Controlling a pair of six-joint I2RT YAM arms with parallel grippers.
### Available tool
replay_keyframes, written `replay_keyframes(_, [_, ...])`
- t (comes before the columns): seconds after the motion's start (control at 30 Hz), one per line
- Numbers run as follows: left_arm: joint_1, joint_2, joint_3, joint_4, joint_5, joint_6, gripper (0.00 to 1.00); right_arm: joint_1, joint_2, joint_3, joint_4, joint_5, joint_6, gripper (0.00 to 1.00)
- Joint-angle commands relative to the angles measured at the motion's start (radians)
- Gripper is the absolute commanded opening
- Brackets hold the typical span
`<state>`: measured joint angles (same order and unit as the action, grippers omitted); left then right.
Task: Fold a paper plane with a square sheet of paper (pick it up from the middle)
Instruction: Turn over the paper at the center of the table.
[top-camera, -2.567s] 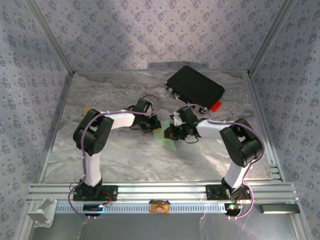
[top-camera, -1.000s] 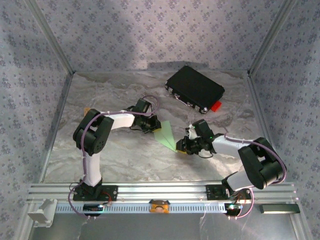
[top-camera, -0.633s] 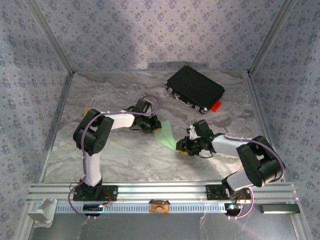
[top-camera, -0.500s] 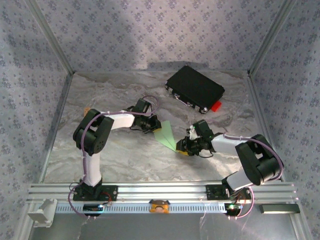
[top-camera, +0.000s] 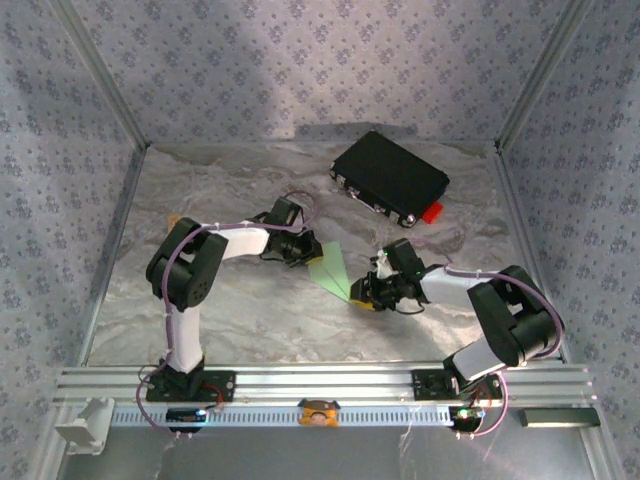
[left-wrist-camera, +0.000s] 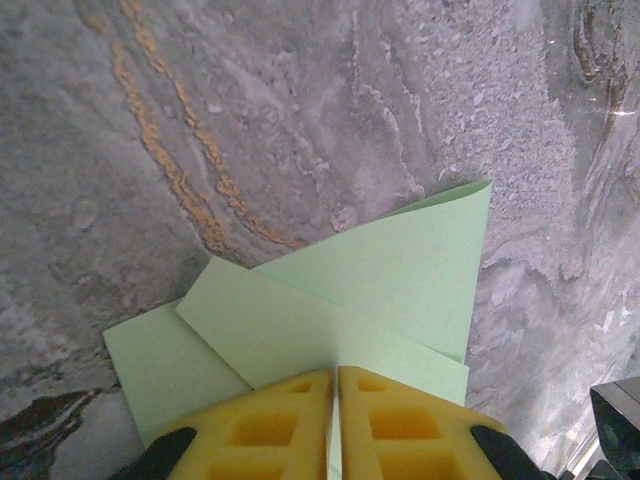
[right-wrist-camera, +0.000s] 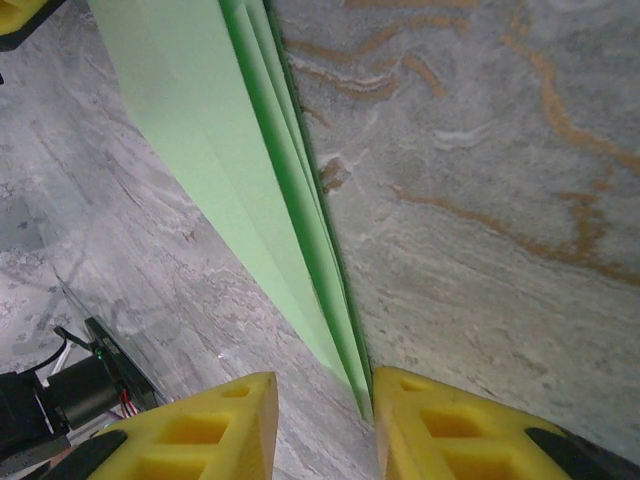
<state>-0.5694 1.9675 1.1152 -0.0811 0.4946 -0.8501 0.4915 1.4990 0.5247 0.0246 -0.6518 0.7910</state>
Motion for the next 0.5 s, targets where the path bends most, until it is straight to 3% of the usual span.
replay_keyframes(0.0, [0.0,0.028,-0.018,-0.061,-0.017,-0.008,0.11,0.0,0.017,0.021,0.027,-0.014,0.011,0.32])
replay_keyframes(0.47, [-0.001,0.03,-0.023,-0.047,-0.011,-0.02,0.12,-0.02,0.047,0.018,0.131,-0.043,0.033,0.32])
